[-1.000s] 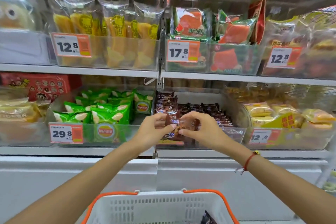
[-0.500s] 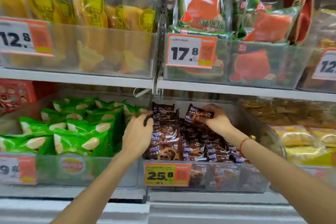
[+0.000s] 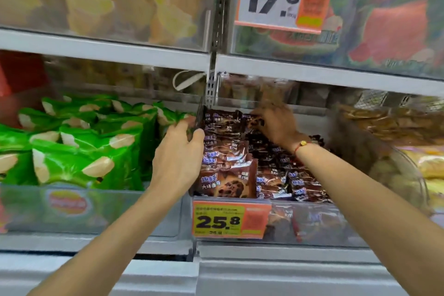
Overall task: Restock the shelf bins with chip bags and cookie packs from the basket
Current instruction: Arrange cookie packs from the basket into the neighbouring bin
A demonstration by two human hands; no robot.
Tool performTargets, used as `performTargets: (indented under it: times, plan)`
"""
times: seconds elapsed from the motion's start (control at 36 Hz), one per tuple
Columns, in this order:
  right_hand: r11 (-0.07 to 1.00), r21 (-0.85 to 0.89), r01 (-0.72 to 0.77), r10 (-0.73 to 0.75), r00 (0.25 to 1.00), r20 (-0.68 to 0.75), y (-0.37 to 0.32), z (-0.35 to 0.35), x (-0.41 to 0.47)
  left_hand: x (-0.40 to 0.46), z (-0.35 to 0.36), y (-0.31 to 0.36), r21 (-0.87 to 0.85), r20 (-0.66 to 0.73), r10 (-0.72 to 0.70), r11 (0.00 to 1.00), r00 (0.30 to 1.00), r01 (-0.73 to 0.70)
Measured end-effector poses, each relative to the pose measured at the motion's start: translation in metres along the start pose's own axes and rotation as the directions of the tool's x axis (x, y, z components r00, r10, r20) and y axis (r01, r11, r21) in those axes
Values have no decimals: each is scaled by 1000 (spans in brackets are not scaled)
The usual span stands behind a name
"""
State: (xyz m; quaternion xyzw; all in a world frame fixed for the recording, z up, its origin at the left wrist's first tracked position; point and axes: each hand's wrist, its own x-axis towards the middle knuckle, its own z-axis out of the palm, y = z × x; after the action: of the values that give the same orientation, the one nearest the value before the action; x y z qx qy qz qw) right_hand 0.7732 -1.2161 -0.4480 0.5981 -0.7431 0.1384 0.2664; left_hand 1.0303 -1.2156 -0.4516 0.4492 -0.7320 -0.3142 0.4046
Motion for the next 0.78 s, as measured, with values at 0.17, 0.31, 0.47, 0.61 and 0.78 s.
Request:
performTargets:
  times: [0.17,0.31,0.47,0.61,0.78]
  plan:
    - [989,143,-48,46,999,21,1,-3,2,-1,1,0,12,-9,22,1000,1000,-21]
    - [962,253,-101,100,995,19,-11,-1,9,-3,0,2,22,-8,35,999,999,-35]
    - [963,239,-120,97,990,106,-16,3,14,-3,0,2,27,-10,31,999,999,-31]
    - [844,467,-265,255,963,86,-15,-9,5,-4,-1,3,25,-11,27,999,1000,-26]
    - [464,699,-544,366,837,408,-32,-16,-6,-5,-1,3,37,-22,29,999,999,-28]
